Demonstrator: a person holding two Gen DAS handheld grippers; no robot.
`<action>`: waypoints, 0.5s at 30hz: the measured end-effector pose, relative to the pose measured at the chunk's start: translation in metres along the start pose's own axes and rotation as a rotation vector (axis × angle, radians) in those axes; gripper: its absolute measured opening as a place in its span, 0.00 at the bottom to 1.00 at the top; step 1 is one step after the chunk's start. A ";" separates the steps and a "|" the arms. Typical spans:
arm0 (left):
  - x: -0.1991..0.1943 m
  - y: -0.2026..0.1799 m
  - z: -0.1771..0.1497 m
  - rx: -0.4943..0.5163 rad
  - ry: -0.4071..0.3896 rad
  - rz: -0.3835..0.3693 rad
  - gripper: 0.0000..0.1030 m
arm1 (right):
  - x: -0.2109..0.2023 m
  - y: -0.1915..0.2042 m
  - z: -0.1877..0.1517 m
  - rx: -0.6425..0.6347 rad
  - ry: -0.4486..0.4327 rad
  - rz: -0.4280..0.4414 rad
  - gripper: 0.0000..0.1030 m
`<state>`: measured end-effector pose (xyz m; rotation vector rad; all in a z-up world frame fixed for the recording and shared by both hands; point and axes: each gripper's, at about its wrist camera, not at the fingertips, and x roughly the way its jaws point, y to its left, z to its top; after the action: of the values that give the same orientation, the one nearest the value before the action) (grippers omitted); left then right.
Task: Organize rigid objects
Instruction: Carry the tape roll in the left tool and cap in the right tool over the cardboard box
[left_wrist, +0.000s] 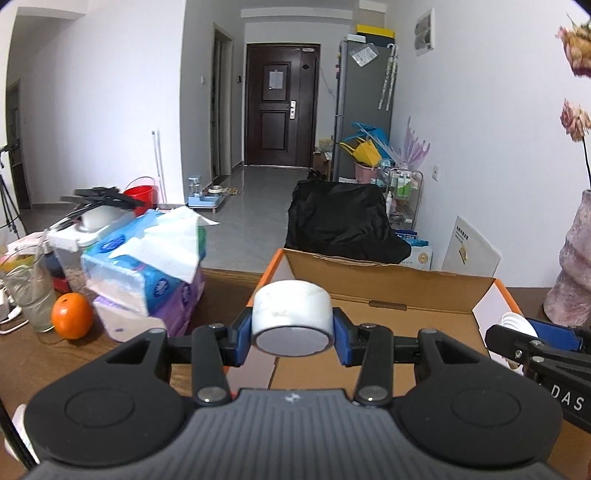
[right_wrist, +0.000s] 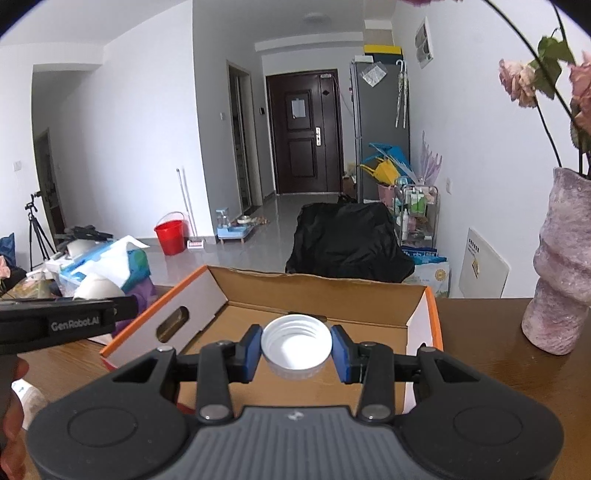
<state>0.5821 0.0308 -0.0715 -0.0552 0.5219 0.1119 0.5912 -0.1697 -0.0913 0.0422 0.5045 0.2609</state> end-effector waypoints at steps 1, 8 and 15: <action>0.004 -0.002 0.000 0.009 0.002 -0.002 0.43 | 0.004 -0.002 0.000 0.003 0.006 -0.002 0.38; 0.029 -0.022 -0.005 0.050 0.003 -0.054 0.43 | 0.026 -0.005 -0.006 0.010 0.045 -0.037 0.38; 0.048 -0.039 -0.011 0.076 0.000 -0.055 0.43 | 0.041 -0.008 -0.013 0.015 0.051 -0.064 0.38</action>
<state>0.6222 -0.0043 -0.1043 0.0052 0.5234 0.0384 0.6214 -0.1669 -0.1225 0.0346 0.5573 0.1959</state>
